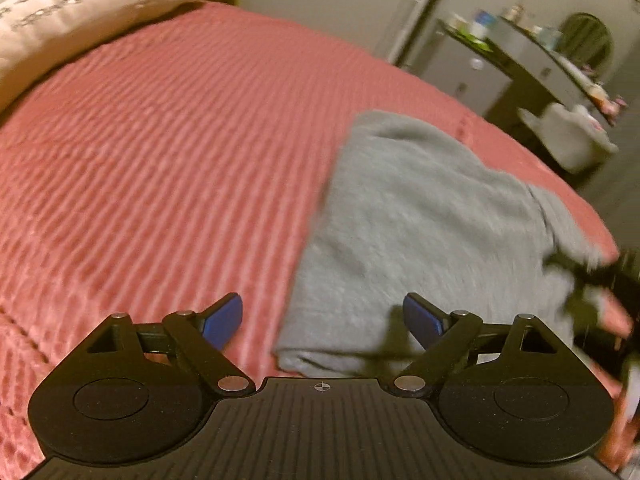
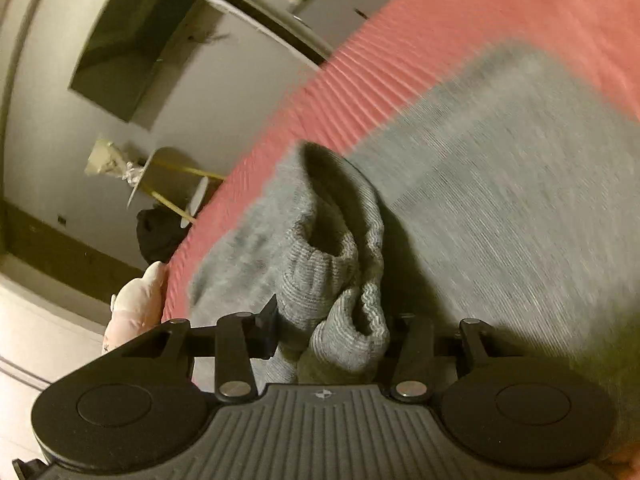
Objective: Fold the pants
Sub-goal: 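Lift the cuffs with the right gripper, fold them toward the waistband, release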
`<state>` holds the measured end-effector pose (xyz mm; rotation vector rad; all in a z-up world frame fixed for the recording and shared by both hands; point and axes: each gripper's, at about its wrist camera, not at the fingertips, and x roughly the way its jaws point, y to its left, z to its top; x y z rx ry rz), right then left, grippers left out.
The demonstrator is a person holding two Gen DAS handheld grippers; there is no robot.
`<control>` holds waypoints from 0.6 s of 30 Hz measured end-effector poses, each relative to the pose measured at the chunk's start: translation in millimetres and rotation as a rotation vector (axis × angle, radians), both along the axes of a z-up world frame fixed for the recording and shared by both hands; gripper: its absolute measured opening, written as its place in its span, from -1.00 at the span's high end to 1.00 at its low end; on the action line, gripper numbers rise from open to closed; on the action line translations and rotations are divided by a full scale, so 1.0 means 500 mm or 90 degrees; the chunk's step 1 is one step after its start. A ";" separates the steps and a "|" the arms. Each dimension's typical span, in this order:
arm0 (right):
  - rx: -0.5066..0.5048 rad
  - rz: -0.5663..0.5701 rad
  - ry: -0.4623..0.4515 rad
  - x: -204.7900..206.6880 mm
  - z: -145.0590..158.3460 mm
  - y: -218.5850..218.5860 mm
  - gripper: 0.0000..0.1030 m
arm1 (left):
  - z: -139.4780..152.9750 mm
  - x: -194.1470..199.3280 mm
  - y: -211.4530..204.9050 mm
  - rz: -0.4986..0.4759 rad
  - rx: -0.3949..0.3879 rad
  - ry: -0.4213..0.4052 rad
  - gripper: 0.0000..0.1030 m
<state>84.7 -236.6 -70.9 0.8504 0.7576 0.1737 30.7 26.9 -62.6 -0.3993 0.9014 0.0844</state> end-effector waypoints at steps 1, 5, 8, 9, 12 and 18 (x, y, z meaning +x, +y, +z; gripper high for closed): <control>0.001 0.002 -0.021 -0.002 0.020 0.003 0.18 | 0.003 -0.005 -0.002 -0.017 -0.009 -0.009 -0.78; 0.003 0.006 -0.089 -0.004 0.106 0.015 0.19 | 0.015 -0.020 -0.026 -0.101 -0.025 -0.051 -0.82; 0.007 0.012 -0.131 -0.004 0.159 0.021 0.19 | 0.014 -0.019 -0.062 -0.155 0.020 -0.038 -0.84; 0.011 0.014 -0.142 -0.003 0.172 0.022 0.19 | 0.010 -0.014 -0.073 -0.162 0.041 -0.025 -0.83; 0.014 0.005 -0.175 -0.017 0.205 0.018 0.19 | -0.012 0.013 -0.092 -0.140 0.088 0.040 -0.53; 0.026 -0.035 -0.215 -0.066 0.235 -0.044 0.19 | -0.040 0.033 -0.046 -0.078 -0.014 0.062 0.43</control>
